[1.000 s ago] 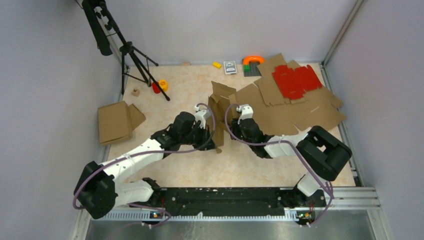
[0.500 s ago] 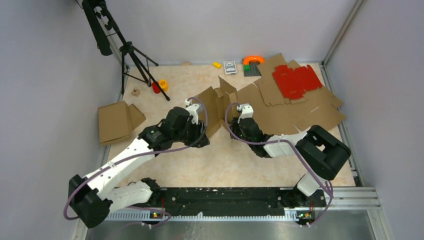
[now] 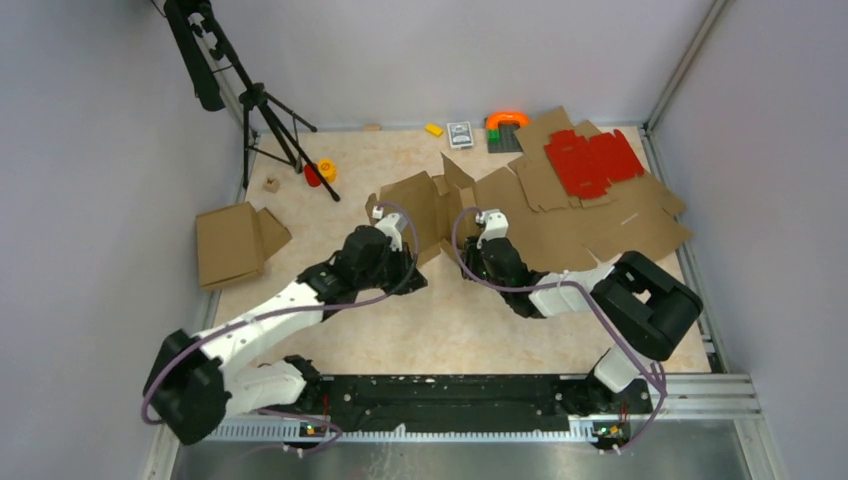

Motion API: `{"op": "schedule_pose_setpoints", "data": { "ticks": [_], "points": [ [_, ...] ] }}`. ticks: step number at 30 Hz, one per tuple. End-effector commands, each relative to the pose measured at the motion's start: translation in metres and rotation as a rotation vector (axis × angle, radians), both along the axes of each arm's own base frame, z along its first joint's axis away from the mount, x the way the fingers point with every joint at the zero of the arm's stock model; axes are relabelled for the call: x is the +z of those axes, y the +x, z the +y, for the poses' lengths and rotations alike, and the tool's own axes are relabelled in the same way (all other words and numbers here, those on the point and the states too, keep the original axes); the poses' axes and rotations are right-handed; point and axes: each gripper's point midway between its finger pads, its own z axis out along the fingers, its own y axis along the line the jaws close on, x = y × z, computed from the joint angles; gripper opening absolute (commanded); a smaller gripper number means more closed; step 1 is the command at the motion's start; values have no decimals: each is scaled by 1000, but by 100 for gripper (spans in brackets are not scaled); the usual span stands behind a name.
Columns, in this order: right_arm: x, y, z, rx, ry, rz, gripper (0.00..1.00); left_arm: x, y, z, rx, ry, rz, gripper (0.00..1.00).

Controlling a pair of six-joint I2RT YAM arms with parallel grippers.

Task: Fold the paper box

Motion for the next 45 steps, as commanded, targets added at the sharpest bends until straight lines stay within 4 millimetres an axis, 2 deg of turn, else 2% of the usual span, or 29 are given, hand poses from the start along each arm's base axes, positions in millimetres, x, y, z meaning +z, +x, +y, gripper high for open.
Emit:
{"op": "schedule_pose_setpoints", "data": {
  "ticks": [1, 6, 11, 16, 21, 30, 32, 37, 42, 45],
  "points": [
    [-17, -9, -11, 12, -47, 38, 27, 18, 47, -35, 45, -146, -147, 0],
    [-17, -10, -11, 16, -44, 34, 27, 5, 80, -51, 82, -127, -219, 0],
    [-14, -10, -11, 18, -41, 24, 27, -11, 96, -63, 101, -121, -243, 0],
    [-13, -9, -11, 18, -38, 20, 27, -27, 106, -73, 100, -112, -254, 0],
    [-14, -10, -11, 23, -40, 22, 27, -34, 114, -81, 95, -115, -274, 0],
    [-14, -10, -11, 26, -39, 20, 26, -49, 134, -83, 114, -37, -291, 0],
    [-14, -10, -11, 24, -40, 20, 26, -55, 141, -81, 140, -3, -284, 0],
    [-14, -10, -11, 24, -40, 20, 26, -75, 143, -82, 139, 44, -238, 0],
    [-14, -9, -12, 20, -43, 19, 26, -74, 143, -83, 132, 27, -252, 0],
    [-15, -9, -12, 20, -47, 20, 26, -67, 143, -80, 133, 16, -259, 0]
  ]
}}
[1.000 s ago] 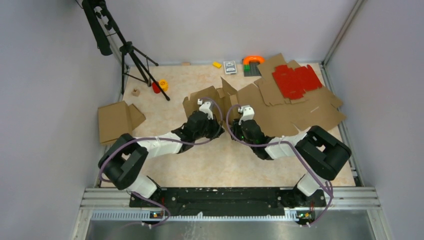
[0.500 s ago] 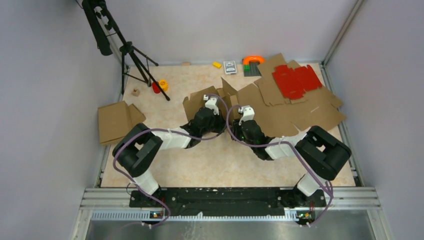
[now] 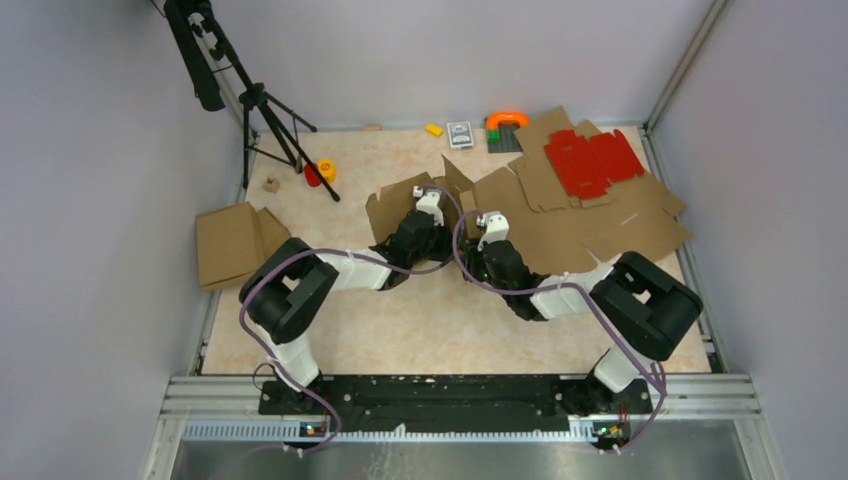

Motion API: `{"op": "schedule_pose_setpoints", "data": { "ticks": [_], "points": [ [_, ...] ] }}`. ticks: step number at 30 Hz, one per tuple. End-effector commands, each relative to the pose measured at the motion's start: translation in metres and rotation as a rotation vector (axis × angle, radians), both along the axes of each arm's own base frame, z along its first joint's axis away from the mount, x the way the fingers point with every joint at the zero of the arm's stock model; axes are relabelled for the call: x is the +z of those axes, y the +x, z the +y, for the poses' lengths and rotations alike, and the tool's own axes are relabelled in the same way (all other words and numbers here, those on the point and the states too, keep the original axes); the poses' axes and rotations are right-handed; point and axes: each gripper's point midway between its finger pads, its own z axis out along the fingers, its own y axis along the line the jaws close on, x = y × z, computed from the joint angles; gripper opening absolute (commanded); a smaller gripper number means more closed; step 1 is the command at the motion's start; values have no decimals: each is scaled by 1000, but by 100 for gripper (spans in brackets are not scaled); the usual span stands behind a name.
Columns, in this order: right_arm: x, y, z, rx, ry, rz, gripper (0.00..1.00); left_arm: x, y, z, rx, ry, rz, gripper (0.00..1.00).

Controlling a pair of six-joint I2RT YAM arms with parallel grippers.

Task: Fold the paper box

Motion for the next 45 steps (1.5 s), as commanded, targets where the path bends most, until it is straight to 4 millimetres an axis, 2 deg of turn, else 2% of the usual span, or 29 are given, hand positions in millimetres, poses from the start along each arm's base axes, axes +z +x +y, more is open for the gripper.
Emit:
{"op": "schedule_pose_setpoints", "data": {
  "ticks": [1, 9, 13, 21, 29, 31, 45],
  "points": [
    [-14, -7, -12, 0, -54, 40, 26, 17, 5, 2, 5, -18, -44, 0],
    [-14, -7, -11, 0, -54, 39, 26, 32, -4, 26, 45, 15, -58, 0],
    [-14, -7, -11, 2, -54, 40, 26, 26, -6, 31, 59, 22, -46, 0],
    [-14, -7, -11, 3, -54, 40, 26, 9, 1, 23, 50, 38, -19, 0],
    [-15, -7, -10, 6, -54, 42, 26, -1, 12, 3, -2, 48, -3, 0],
    [-15, -7, -10, 5, -54, 42, 26, -5, 10, -3, -32, 36, 12, 0],
    [-19, -7, -10, 6, -62, 51, 26, -44, 3, -3, -45, 111, 129, 0]
  ]
}}
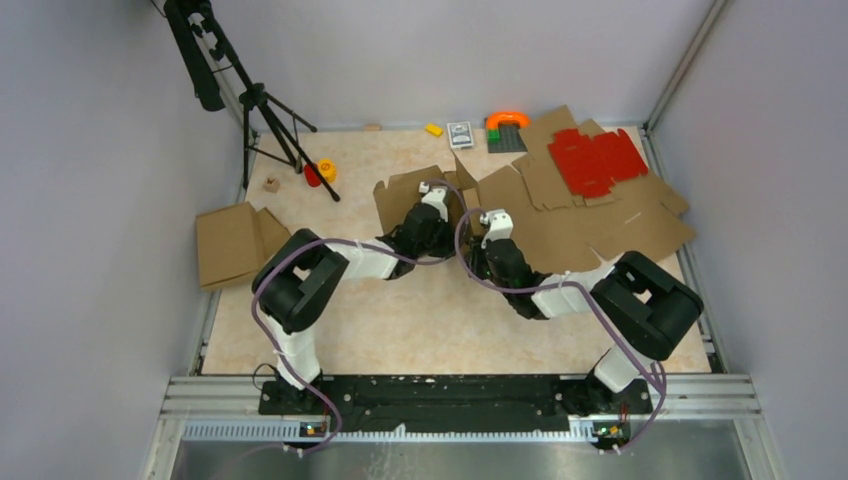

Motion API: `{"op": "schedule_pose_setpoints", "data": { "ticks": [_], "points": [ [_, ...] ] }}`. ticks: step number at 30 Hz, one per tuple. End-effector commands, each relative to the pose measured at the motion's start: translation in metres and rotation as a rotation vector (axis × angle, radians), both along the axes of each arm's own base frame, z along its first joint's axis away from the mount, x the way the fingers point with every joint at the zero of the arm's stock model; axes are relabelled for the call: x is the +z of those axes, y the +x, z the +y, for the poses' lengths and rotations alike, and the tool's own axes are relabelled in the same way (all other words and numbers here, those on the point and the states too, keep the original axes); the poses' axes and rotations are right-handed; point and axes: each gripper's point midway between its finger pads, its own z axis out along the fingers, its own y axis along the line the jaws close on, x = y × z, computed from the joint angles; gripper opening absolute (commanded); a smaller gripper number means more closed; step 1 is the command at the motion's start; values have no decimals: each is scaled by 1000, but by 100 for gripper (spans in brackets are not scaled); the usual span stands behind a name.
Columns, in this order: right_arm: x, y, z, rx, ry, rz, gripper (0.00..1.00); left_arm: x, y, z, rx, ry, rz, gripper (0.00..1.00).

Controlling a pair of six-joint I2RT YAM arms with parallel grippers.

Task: Fold the paper box

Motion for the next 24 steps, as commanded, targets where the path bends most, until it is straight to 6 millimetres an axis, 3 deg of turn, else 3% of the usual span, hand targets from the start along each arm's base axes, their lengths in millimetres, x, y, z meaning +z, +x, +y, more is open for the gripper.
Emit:
{"op": "schedule_pose_setpoints", "data": {
  "ticks": [1, 8, 13, 18, 24],
  "points": [
    [-20, -12, -3, 34, -39, 67, 26, -27, -8, -3, -31, 53, 87, 0],
    [-24, -13, -5, 28, -49, 73, 26, -41, -16, 4, -11, 85, 146, 0],
    [-26, -14, -8, 20, -58, 75, 26, -18, -19, 12, -1, 72, 108, 2],
    [-27, -14, -9, 17, -62, 76, 25, 11, -27, 25, 35, 28, 82, 18],
    [-26, -14, -8, 20, -52, 71, 25, 22, -46, 32, 150, -164, 150, 47]
  ]
}}
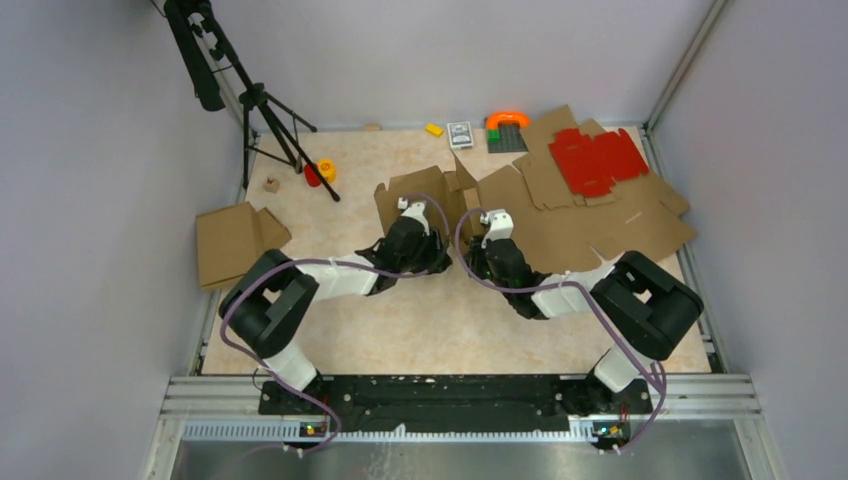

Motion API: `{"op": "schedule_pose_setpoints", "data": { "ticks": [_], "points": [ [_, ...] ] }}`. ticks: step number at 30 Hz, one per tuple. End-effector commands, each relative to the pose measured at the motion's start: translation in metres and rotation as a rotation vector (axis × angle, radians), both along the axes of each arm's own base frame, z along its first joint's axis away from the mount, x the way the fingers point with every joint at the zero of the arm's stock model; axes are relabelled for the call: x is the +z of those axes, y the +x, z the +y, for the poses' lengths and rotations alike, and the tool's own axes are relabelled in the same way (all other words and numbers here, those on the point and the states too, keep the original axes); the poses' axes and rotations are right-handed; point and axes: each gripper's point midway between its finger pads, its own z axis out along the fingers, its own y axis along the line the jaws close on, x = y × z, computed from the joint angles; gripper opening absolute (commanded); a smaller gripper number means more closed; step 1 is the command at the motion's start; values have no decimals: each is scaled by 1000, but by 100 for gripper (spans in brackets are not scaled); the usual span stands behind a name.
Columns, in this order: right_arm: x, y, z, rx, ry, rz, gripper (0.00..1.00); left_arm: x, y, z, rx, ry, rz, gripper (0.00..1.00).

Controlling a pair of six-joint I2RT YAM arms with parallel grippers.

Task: Fold the paper box

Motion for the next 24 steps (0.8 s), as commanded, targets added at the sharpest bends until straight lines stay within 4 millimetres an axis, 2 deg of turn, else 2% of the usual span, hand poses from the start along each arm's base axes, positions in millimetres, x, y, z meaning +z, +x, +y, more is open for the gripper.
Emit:
{"op": "schedule_pose_setpoints", "data": {
  "ticks": [1, 5, 9, 11, 13, 20, 24],
  "points": [
    [-26, -17, -4, 34, -44, 77, 25, 24, -7, 1, 136, -218, 20, 50],
    [-25, -17, -2, 37, -26, 82, 25, 29, -1, 3, 276, -425, 13, 56],
    [-25, -18, -2, 38, -23, 85, 25, 30, 3, -3, 357, -534, 48, 58],
    [-25, -19, -1, 40, -21, 85, 24, 30, 4, -2, 419, -607, 48, 62],
    [-25, -18, -1, 40, -17, 84, 24, 22, 5, -1, 469, -653, 87, 64],
    [-24, -19, 0, 45, -9, 86, 24, -15, 10, -18, 574, -718, 300, 55],
    [-22, -19, -2, 35, -16, 80, 24, -14, 13, -19, 577, -748, 284, 54]
  ]
}}
